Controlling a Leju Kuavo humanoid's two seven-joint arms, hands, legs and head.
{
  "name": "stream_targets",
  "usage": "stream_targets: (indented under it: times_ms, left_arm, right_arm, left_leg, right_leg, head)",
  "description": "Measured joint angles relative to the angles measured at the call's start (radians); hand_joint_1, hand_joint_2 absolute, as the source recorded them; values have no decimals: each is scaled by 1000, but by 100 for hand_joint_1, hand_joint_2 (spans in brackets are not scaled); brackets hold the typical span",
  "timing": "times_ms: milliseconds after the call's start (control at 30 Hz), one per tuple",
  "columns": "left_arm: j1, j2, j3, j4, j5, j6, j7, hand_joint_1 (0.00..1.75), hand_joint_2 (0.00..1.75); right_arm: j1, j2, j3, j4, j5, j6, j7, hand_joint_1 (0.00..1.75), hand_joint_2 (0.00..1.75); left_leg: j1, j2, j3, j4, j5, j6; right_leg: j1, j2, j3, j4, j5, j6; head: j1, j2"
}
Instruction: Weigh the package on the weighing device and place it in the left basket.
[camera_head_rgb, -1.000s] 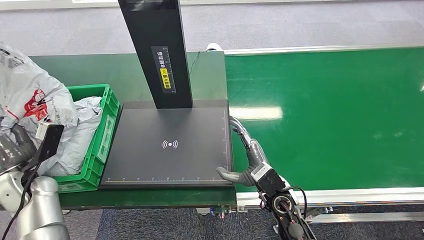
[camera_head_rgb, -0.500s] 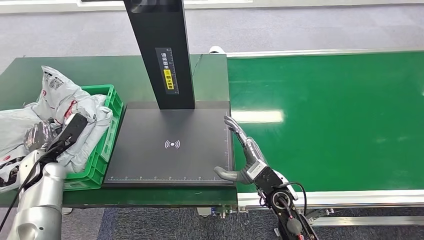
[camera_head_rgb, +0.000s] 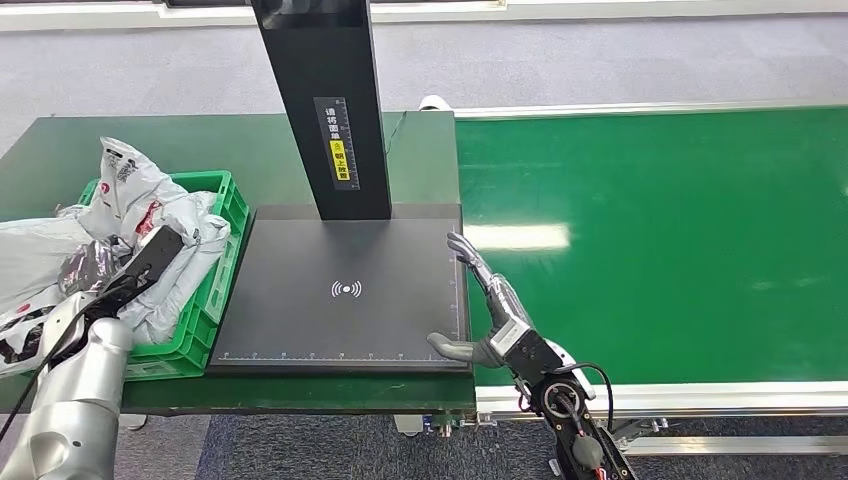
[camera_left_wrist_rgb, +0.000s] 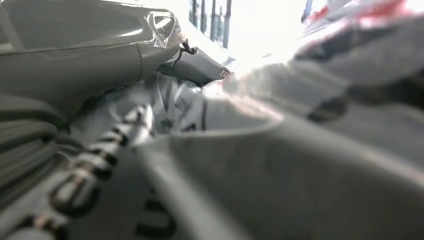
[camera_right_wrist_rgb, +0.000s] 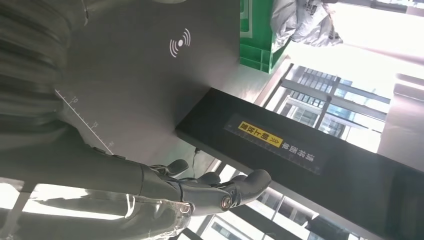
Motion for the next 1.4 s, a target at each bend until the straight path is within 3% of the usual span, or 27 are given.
stream_targets:
  times_ms: [167,267,367,533,733,967,1100,1233,1400]
  left_arm:
    - [71,-23,-22,-48,192,319,-204,0,175]
    - [139,-57,-60,-152,346,436,-347,0,175]
    - [194,-102,-83,-271,383,481,-479,0,175]
    - [228,-210,1,-428,275,487,-688,0,175]
    - [256,-280,51,-556,376,487,-711,0,175]
    - [322,-294,-33,-725,694,486,-712,0,175]
    - [369,-258,-190,-746,1015,429,-712,0,175]
    - [402,-225,-323,-747,1114,315,-712,0,175]
    - [425,-213,-405,-735,1177,-17,-710,0,175]
  right_arm:
    - [12,0,0,-15,4,-5,15,0,175]
    - [13,0,1,-16,2,-12,16,0,175]
    - [12,0,4,-16,-8,-24,16,0,175]
    - [7,0,16,-8,-18,-38,12,0,175]
    - [3,-2,25,0,-26,-46,10,0,175]
    - [-11,-3,33,15,-39,-62,5,0,175]
    - [-19,-4,33,21,-52,-69,2,0,175]
    - [-29,-6,33,26,-60,-68,-2,0,175]
    - [-38,-6,33,36,-64,-52,-6,0,175]
  left_leg:
    - [0,2,-3,1,1,0]
    - [0,3,-9,1,1,0]
    - [0,5,-14,2,1,0]
    - [0,7,-18,2,0,0]
    - [1,10,-19,1,0,-1]
    - [1,10,-20,1,0,-1]
    - [1,10,-20,1,0,-1]
    - [1,9,-20,1,0,-1]
    - [0,9,-21,1,-1,-1]
  right_leg:
    - [0,2,-5,0,1,0]
    - [0,3,-11,0,2,0]
    - [0,3,-16,0,2,0]
    - [0,6,-21,0,2,0]
    - [1,8,-23,0,2,0]
    - [1,8,-23,0,2,0]
    - [1,8,-23,0,2,0]
    - [1,8,-24,0,2,0]
    - [1,8,-24,0,2,0]
  head:
    - [0,0]
    - [0,0]
    - [0,0]
    - [0,0]
    - [0,0]
    - [0,0]
    - [0,0]
    - [0,0]
    - [0,0]
